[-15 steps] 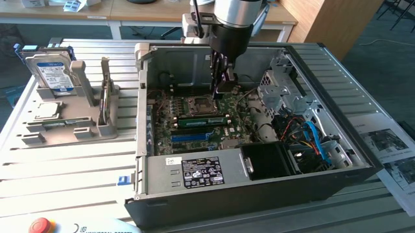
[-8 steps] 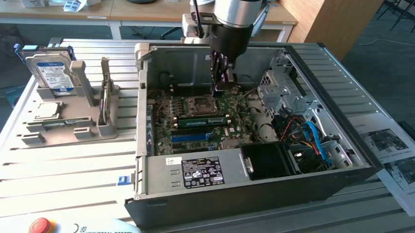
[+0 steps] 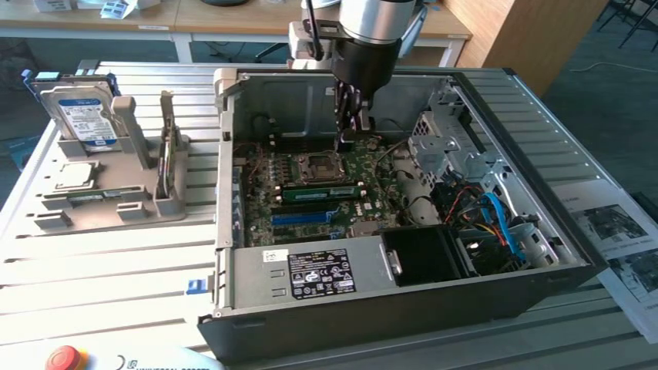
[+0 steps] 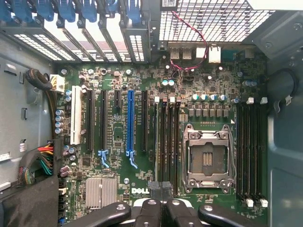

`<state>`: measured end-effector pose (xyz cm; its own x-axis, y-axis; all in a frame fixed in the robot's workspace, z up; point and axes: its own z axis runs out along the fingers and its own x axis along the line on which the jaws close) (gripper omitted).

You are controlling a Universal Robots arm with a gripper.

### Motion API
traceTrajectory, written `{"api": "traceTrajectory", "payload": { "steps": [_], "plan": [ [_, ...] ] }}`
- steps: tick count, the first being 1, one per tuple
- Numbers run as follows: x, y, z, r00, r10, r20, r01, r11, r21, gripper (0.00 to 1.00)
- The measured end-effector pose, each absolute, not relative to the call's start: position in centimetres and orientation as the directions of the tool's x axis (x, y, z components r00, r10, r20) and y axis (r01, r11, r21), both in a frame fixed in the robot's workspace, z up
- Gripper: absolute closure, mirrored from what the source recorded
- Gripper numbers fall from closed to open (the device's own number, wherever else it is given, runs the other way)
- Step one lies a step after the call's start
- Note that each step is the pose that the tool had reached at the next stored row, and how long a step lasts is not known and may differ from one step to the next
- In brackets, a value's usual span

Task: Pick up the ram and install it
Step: 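Press down the ram until it locks into place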

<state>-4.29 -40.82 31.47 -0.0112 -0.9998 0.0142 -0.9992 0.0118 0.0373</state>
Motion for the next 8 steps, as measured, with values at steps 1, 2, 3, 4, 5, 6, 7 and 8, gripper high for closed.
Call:
{"api": "traceTrajectory", "payload": {
  "steps": [1,2,3,4,5,6,7,8],
  "plan": [
    [-4.29,-40.82,31.47,-0.011,-1.0,0.014,-0.999,0.012,0.037,0.9],
    [-4.29,-40.82,31.47,-0.011,-1.0,0.014,-0.999,0.012,0.037,0.9],
    [-4.29,-40.82,31.47,-0.011,-1.0,0.014,-0.999,0.012,0.037,0.9],
    [-4.29,-40.82,31.47,-0.011,-1.0,0.014,-0.999,0.012,0.037,0.9],
    [-4.29,-40.82,31.47,-0.011,-1.0,0.014,-0.999,0.012,0.037,0.9],
    [-4.29,-40.82,31.47,-0.011,-1.0,0.014,-0.999,0.012,0.037,0.9],
    [-4.29,-40.82,31.47,-0.011,-1.0,0.014,-0.999,0.012,0.037,0.9],
    [-4.29,-40.82,31.47,-0.011,-1.0,0.014,-0.999,0.012,0.037,0.9]
  ]
}}
